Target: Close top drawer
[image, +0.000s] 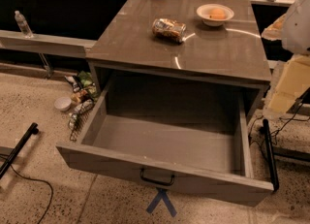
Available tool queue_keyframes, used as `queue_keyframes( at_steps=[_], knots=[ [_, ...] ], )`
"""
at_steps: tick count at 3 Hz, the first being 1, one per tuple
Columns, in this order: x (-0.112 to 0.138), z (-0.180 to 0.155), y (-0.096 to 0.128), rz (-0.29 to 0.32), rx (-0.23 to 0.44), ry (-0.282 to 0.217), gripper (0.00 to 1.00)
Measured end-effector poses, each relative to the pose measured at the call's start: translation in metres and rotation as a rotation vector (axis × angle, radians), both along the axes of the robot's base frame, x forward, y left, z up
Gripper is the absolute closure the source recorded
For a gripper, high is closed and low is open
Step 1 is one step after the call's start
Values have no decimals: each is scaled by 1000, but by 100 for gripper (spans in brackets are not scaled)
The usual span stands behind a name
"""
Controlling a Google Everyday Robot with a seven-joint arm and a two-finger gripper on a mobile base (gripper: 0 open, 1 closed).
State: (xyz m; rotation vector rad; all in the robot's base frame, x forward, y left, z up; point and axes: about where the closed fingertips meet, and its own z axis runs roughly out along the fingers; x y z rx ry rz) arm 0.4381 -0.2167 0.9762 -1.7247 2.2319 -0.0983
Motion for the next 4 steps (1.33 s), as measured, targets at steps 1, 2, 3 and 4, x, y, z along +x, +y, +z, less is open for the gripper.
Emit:
queue_keyframes(
  at_steps=[1, 2, 3, 4],
  knots=[
    [0, 0, 0, 0, 0, 0, 0],
    [0, 2, 1, 0, 0, -10, 15],
    [-8, -15, -4, 36, -18, -34, 39],
    [-21, -54, -8, 125, -62, -84, 62]
  ],
)
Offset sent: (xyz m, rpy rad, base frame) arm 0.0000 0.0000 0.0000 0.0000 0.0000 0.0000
